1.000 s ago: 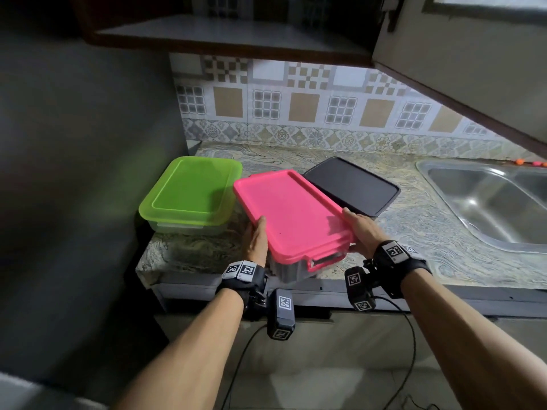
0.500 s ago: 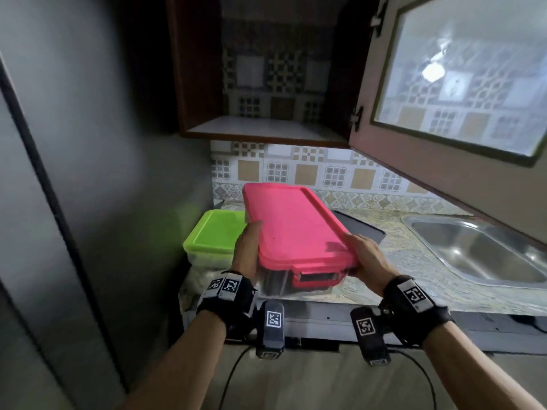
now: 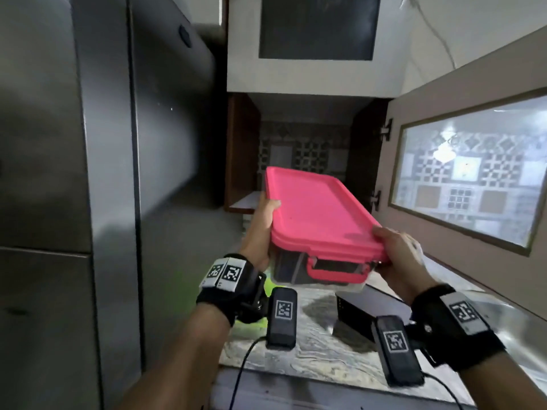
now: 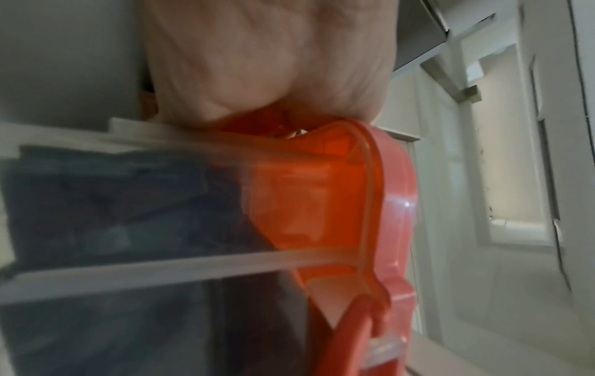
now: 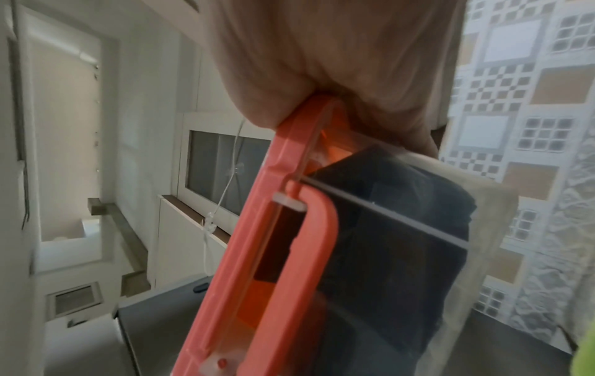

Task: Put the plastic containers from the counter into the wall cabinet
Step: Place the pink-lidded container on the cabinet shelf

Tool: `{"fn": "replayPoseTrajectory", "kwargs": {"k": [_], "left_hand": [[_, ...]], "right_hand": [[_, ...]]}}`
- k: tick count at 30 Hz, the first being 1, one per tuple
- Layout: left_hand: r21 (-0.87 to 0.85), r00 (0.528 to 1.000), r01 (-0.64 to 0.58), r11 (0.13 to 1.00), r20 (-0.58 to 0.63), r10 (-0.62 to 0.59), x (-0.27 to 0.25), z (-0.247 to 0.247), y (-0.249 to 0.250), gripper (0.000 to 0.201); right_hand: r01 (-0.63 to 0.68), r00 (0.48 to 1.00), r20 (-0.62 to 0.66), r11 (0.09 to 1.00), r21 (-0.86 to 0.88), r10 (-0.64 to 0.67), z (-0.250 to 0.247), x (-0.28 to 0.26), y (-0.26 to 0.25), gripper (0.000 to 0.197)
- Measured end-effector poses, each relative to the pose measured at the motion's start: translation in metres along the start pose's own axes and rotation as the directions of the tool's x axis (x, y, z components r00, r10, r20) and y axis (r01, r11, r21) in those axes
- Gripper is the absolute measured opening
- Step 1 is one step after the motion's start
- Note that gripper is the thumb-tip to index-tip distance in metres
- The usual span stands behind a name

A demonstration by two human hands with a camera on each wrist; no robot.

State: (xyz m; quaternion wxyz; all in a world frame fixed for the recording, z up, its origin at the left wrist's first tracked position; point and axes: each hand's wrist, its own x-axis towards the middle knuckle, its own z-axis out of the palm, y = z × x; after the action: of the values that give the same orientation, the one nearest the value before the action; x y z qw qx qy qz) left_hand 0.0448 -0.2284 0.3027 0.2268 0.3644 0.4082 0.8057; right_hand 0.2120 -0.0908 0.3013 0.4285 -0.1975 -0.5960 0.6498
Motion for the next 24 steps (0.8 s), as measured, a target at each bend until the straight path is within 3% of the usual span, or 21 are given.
{"fn": "replayPoseTrajectory", "kwargs": {"k": [5, 10, 14, 19, 24], "left_hand": [[0.027, 1.000, -0.003, 1.000, -0.012, 0.003, 0.042, -0.005, 0.036, 0.023], [0.090, 0.996, 0.056, 0.994, -0.076, -0.049, 0.105, -0.024, 0.048, 0.030], [0.158, 0.988, 0.124, 0.980, -0.107, -0.108, 0.157, -0.043, 0.046, 0.034], [0.226, 0.979, 0.120, 0.967, -0.190, -0.077, 0.222, -0.064, 0.034, 0.036], [0.181, 0.955, 0.145, 0.973, -0.283, -0.090, 0.272, -0.097, 0.001, 0.038]], "right_hand": [[0.009, 1.000, 0.003, 1.000, -0.006, -0.009, 0.036, 0.044, -0.024, 0.016], [-0.006, 1.000, 0.000, 1.000, -0.027, 0.006, 0.074, 0.103, -0.029, 0.021], [-0.035, 0.999, 0.008, 0.999, -0.013, 0.035, 0.098, 0.160, -0.024, 0.010], [-0.049, 0.998, 0.040, 0.998, -0.025, 0.050, 0.120, 0.239, -0.004, 0.018], [-0.094, 0.995, 0.035, 0.993, -0.065, 0.096, 0.136, 0.291, 0.018, 0.021]]}}
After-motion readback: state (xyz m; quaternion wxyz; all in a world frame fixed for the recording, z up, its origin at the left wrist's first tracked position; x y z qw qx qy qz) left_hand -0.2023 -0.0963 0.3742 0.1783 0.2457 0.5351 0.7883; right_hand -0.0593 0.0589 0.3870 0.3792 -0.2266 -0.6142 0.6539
